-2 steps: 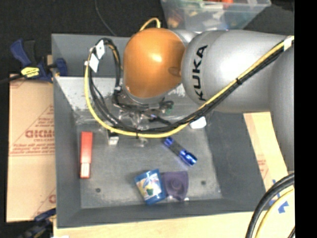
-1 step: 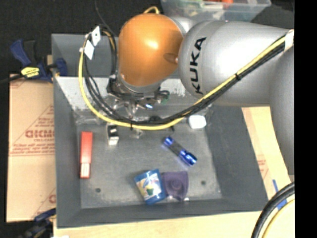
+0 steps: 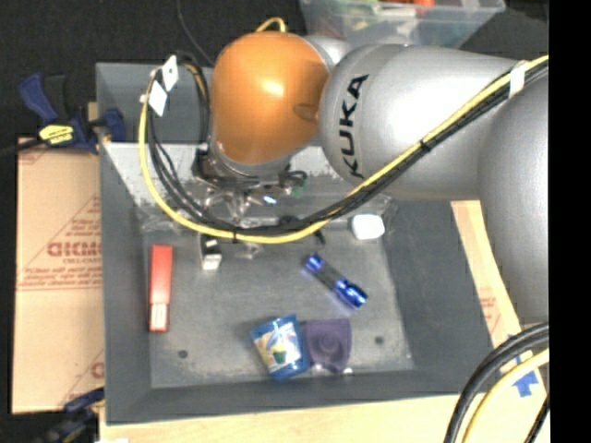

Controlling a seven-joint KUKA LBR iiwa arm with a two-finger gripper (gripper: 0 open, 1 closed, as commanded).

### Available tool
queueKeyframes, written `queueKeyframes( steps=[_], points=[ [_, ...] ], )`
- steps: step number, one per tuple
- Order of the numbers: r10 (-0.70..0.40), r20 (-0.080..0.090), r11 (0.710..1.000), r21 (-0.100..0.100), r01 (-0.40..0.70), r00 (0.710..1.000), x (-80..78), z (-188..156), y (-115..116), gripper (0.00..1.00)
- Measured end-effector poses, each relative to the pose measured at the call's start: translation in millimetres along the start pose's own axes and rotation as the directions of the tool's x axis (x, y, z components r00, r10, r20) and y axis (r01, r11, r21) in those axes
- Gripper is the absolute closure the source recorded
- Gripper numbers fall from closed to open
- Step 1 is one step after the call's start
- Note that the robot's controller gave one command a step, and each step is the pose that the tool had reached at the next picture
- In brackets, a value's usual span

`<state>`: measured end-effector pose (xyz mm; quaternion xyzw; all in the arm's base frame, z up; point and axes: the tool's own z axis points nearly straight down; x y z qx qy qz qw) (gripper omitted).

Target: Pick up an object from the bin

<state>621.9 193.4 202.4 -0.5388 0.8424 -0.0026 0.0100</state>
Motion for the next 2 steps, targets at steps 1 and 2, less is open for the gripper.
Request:
queueKeyframes(
  steps=[1,2],
  points=[
    [-0.015,0.001,1.000,0.001,0.015,1.000,-3.4,-87,2,0.00],
    [0.007,-0.004,1.000,-0.010,-0.007,1.000,-20.9,4,21,1.00]
  ],
)
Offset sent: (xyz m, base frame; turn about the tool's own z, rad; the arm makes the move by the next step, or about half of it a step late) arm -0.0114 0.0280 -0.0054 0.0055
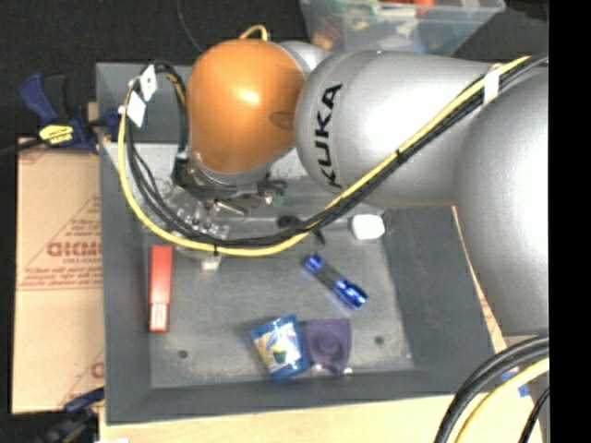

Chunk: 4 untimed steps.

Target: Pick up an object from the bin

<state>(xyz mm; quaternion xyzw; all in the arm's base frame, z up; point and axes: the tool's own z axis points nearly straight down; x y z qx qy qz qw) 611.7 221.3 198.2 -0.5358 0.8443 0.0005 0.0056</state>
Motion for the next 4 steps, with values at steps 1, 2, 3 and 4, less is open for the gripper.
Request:
queueKeyframes(
  steps=[1,2,3,4],
  points=[
    [0.002,0.000,1.000,0.000,-0.002,1.000,0.1,0,0,0.00],
    [0.002,-0.001,1.000,-0.001,-0.002,1.000,0.1,0,0,0.00],
    [-0.191,0.006,0.982,0.006,0.191,0.982,-27.2,-37,-20,0.00],
    [-0.341,0.001,0.940,-0.002,0.341,0.940,-23.9,26,-20,0.00]
  ],
)
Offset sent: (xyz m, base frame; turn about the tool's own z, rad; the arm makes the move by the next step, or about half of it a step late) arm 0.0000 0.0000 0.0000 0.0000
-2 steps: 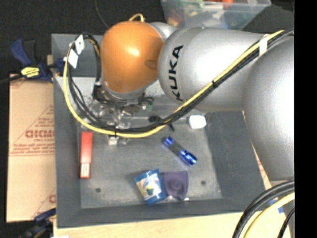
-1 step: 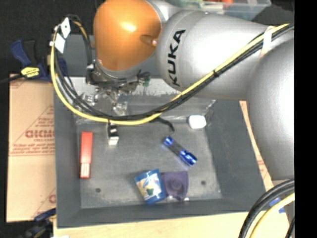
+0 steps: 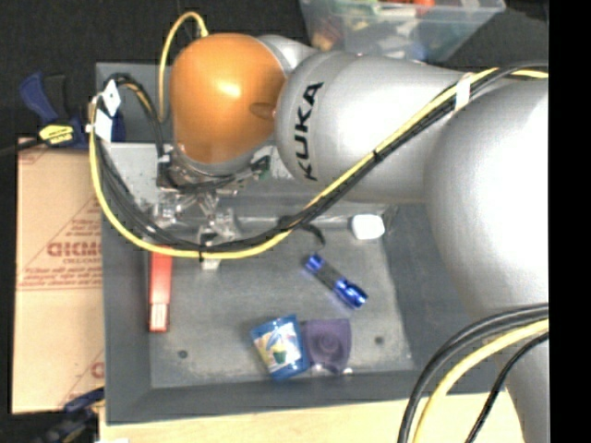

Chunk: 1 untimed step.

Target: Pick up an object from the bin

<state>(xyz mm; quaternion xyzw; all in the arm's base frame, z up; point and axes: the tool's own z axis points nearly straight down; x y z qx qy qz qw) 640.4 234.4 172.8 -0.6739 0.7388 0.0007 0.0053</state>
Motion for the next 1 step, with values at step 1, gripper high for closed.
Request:
queueKeyframes(
  steps=[1],
  points=[
    [0.158,0.017,0.987,0.020,-0.158,0.987,-3.5,-59.2,8.4,0.00]
  ],
)
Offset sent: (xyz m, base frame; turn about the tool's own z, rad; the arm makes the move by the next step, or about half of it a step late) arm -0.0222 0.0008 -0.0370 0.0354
